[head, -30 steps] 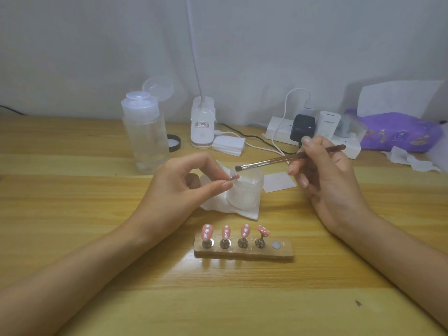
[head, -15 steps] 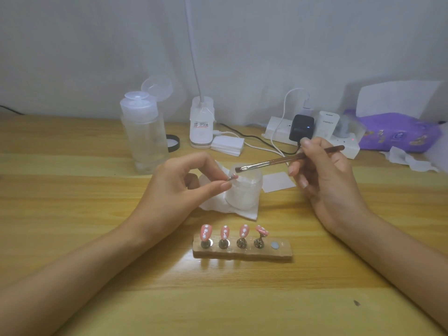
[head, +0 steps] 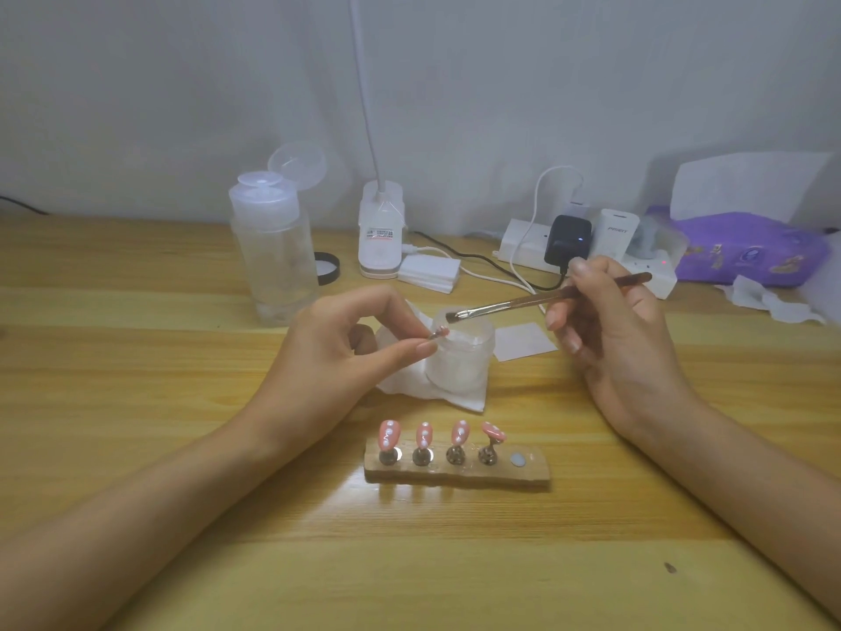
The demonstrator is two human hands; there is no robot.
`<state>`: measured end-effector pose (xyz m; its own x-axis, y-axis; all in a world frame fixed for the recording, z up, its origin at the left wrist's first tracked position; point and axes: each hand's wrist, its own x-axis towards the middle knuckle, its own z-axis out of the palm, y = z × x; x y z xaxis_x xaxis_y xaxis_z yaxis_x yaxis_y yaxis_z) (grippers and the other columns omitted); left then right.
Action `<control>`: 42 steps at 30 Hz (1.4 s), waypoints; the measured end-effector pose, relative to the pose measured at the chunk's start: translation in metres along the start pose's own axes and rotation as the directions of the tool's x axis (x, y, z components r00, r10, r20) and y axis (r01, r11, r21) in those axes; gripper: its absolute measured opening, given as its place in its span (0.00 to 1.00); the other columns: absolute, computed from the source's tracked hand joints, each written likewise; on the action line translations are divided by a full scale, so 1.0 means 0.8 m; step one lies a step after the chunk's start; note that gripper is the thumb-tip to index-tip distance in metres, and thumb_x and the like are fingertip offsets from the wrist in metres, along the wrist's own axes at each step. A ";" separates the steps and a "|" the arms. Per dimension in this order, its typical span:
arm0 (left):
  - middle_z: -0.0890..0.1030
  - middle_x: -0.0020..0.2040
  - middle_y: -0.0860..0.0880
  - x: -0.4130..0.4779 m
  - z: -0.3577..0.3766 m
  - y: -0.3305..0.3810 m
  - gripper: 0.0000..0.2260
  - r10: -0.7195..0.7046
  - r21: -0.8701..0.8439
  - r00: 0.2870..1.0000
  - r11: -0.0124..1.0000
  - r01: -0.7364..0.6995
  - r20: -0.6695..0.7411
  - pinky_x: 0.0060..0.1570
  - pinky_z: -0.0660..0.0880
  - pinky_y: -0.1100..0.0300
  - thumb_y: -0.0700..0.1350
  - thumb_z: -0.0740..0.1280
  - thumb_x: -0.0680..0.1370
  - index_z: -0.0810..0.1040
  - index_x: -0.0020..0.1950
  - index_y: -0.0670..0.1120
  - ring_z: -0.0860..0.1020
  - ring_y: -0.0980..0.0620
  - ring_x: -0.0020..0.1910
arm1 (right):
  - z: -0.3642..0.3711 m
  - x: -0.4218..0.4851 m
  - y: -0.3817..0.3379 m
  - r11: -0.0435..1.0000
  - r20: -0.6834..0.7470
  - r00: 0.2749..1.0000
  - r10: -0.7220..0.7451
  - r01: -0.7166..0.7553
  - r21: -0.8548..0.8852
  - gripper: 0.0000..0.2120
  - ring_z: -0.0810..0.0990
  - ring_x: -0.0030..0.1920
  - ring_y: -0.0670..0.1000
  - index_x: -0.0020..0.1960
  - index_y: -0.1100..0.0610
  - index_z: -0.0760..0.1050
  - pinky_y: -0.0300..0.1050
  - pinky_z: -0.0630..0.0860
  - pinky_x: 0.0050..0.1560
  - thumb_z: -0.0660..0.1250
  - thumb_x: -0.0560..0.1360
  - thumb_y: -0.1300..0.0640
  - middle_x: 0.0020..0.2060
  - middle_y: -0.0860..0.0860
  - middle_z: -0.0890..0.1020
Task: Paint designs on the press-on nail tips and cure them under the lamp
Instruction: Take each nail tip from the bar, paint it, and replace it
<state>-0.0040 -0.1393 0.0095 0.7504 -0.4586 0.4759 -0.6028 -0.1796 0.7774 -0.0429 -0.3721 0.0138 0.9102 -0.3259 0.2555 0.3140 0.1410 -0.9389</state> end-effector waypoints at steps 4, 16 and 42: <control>0.74 0.26 0.67 0.000 0.000 -0.001 0.06 0.010 0.007 1.000 1.000 -0.010 -0.001 0.27 0.60 0.75 0.40 0.74 0.74 0.79 0.39 0.46 0.62 0.60 0.22 | 0.002 0.000 0.001 0.999 -0.022 1.000 0.005 -0.006 -0.037 0.13 0.66 0.21 0.45 0.38 0.53 0.68 0.35 0.60 0.23 0.63 0.81 0.55 0.26 0.52 0.79; 0.74 0.27 0.67 0.000 0.000 -0.003 0.06 0.033 0.017 0.999 0.999 -0.033 -0.010 0.28 0.61 0.75 0.41 0.75 0.74 0.80 0.40 0.45 0.62 0.60 0.23 | 0.001 0.000 0.001 0.999 0.024 0.999 -0.048 0.048 -0.006 0.13 0.66 0.21 0.46 0.37 0.51 0.69 0.35 0.63 0.23 0.65 0.80 0.52 0.27 0.52 0.80; 0.74 0.30 0.66 -0.001 0.000 -0.006 0.05 0.072 0.040 0.997 0.997 -0.071 -0.025 0.30 0.62 0.75 0.40 0.74 0.75 0.80 0.41 0.45 0.63 0.59 0.24 | 0.001 0.001 0.001 0.999 0.028 0.998 -0.048 0.048 -0.019 0.13 0.64 0.21 0.46 0.38 0.53 0.68 0.33 0.64 0.25 0.64 0.80 0.54 0.27 0.53 0.80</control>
<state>-0.0015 -0.1381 0.0054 0.7118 -0.4485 0.5405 -0.6647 -0.1817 0.7247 -0.0418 -0.3715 0.0131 0.9014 -0.3058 0.3065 0.3526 0.1075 -0.9296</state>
